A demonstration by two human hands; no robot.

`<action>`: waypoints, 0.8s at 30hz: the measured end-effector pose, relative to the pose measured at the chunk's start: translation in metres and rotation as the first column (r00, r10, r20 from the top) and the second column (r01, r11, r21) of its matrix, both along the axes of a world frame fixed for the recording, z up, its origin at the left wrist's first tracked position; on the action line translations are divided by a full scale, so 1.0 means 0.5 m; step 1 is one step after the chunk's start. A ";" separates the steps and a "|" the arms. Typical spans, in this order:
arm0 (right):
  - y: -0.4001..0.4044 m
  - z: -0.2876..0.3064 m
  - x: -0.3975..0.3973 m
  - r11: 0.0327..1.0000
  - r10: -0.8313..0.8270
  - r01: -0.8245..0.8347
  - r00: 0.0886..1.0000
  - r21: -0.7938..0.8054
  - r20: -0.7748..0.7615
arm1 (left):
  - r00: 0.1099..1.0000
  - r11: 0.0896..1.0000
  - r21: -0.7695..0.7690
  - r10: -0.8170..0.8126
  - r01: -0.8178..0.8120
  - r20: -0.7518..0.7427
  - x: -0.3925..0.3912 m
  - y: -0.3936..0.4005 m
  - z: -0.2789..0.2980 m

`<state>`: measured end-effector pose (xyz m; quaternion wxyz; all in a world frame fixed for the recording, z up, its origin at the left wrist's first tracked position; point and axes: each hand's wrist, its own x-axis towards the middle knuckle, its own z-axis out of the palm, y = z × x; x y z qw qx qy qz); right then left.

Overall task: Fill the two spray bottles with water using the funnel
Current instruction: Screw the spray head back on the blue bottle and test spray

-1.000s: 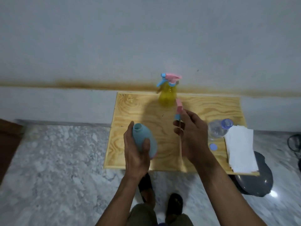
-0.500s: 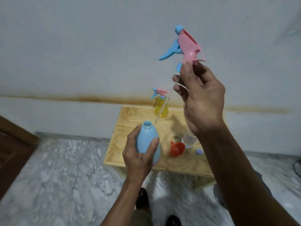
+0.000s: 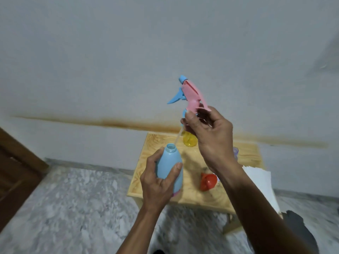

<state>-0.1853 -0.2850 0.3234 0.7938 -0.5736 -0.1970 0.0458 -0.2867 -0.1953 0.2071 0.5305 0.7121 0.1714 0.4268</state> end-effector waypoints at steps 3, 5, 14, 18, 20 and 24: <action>0.015 -0.027 -0.003 0.990 0.051 -0.045 0.998 -0.131 0.044 | 0.999 0.999 0.008 -0.033 0.033 0.015 0.006 0.029 0.006; 0.023 -0.047 -0.007 0.977 0.086 -0.071 0.994 -0.203 0.069 | 0.998 0.998 0.006 -0.059 0.059 0.024 0.008 0.046 0.009; 0.037 -0.089 -0.012 0.951 0.162 -0.149 0.986 -0.270 0.025 | 0.989 0.988 -0.039 -0.151 0.151 0.005 0.023 0.065 0.032; 0.039 -0.099 -0.007 0.944 0.163 -0.159 0.987 -0.291 -0.008 | 0.988 0.987 -0.056 -0.152 0.152 -0.009 0.027 0.058 0.035; 0.040 -0.103 -0.007 0.949 0.162 -0.164 0.986 -0.270 -0.029 | 0.989 0.987 -0.074 -0.147 0.145 -0.020 0.031 0.057 0.034; 0.048 -0.103 -0.003 0.972 0.126 -0.148 0.984 -0.181 -0.127 | 0.989 0.987 -0.107 -0.129 0.121 -0.076 0.046 0.053 0.038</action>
